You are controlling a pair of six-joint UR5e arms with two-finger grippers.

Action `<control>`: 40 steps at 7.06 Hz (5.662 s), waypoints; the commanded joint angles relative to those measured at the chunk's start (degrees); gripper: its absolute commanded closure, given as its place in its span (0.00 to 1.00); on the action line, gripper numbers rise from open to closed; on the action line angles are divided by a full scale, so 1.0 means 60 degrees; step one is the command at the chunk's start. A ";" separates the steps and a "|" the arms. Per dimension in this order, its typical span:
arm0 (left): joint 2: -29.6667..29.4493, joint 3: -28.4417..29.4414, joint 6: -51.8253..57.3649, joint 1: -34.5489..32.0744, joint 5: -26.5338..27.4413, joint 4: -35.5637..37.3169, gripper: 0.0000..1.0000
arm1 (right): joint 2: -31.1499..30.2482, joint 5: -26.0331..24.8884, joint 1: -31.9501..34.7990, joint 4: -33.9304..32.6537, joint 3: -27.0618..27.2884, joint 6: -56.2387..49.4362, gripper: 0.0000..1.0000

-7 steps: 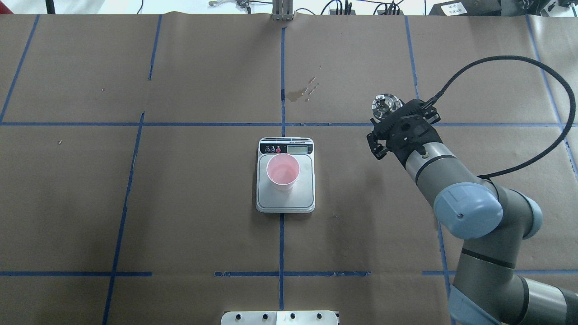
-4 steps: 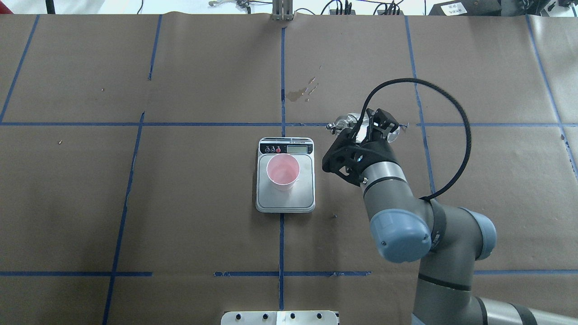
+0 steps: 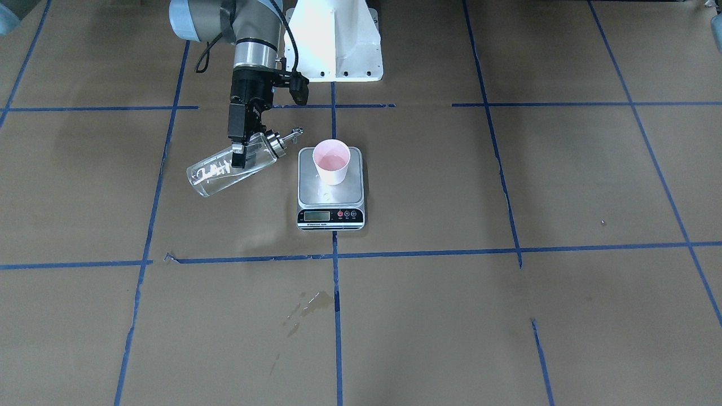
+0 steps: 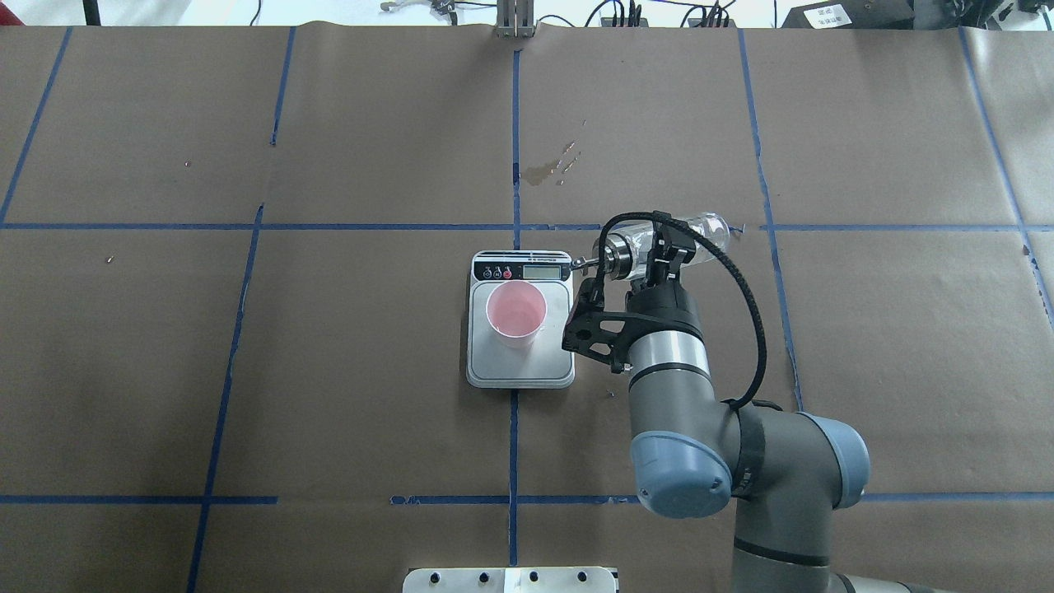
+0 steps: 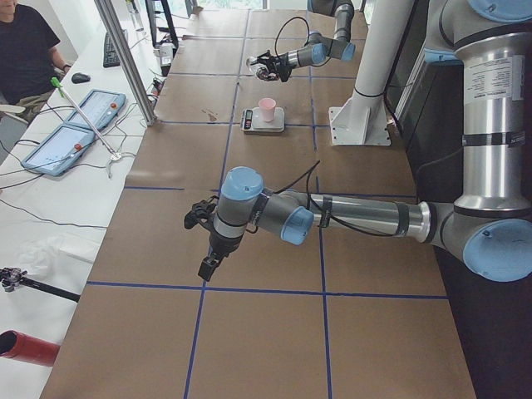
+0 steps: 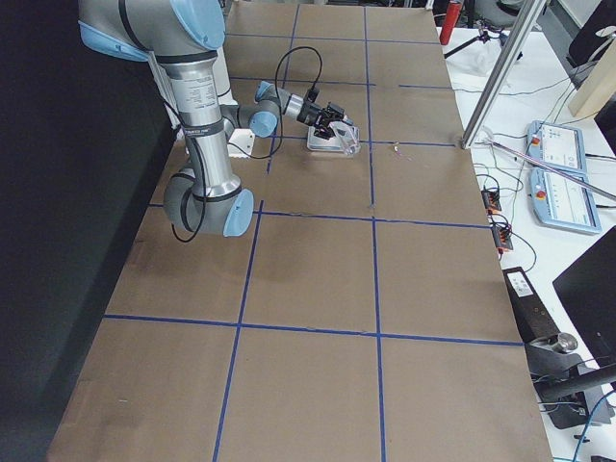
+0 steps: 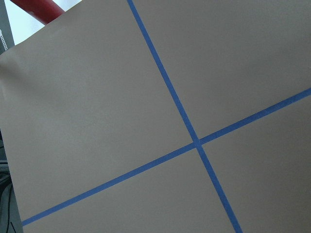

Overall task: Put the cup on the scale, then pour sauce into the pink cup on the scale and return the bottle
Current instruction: 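Tilt the bottle spout down over the pink cup with the right gripper, then turn the bottle upright and carry it back with the right gripper, then lower the bottle to its original spot with the right gripper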

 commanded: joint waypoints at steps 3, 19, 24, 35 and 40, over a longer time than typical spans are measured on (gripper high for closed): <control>-0.0051 -0.0011 -0.0001 -0.0071 0.0000 0.0000 0.00 | 0.0647 -0.1403 -0.0082 -0.0614 -0.0900 -0.2138 1.00; -0.0212 -0.0011 -0.0016 -0.0320 -0.0247 0.0073 0.00 | -0.0037 0.2149 0.0152 0.1700 0.0691 0.4612 1.00; -0.0226 -0.0201 -0.0045 -0.0467 -0.0396 0.0073 0.00 | -0.1336 0.3995 0.0866 0.1787 0.1951 0.9964 1.00; -0.0095 -0.0524 -0.0016 -0.0584 -0.0410 0.0059 0.00 | -0.4934 0.3796 0.1471 0.6153 0.0683 1.2880 1.00; -0.0168 -0.0539 -0.0001 -0.0613 -0.0411 0.0103 0.00 | -0.4698 0.3796 0.1485 0.6153 0.0242 1.2880 1.00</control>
